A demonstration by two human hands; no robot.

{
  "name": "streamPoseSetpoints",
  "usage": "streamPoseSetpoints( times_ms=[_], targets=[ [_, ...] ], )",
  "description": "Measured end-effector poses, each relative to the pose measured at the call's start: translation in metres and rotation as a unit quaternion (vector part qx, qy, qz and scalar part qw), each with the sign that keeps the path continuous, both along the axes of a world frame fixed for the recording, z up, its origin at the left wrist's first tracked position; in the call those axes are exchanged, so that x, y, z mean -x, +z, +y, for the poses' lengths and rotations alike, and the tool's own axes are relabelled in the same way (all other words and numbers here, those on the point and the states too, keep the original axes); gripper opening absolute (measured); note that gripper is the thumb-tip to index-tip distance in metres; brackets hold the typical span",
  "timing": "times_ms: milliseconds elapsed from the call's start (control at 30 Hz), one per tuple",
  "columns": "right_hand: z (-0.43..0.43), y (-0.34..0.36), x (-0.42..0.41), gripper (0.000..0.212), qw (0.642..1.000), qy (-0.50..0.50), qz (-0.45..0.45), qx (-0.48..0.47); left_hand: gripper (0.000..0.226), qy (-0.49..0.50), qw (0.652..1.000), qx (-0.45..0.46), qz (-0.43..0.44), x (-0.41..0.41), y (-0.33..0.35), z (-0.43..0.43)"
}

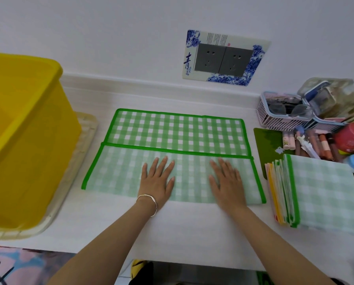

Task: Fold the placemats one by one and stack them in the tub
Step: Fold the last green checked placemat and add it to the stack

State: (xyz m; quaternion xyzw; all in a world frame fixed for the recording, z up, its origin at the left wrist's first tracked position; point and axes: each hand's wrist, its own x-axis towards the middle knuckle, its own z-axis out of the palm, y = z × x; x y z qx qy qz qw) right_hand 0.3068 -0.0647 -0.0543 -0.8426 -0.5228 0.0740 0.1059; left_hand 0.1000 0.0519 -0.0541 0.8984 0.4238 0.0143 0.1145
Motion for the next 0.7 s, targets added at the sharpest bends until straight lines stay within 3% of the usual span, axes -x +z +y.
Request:
streamPoseSetpoints(
  times_ms=[233,400,700],
  targets=[
    [-0.018,0.010,-0.036,0.068,1.000,-0.008,0.022,0.010,0.072,-0.004,1.000,0.007,0.007,0.000,0.001,-0.002],
    [0.016,0.023,-0.040,0.037,0.994,-0.001,0.075,-0.074,0.073,-0.015,1.000,0.017,0.006,0.003,0.003,-0.009],
    [0.064,0.045,-0.060,0.019,0.994,0.004,0.080,0.079,0.075,-0.007,1.000,0.013,0.016,0.000,0.003,-0.009]
  ],
)
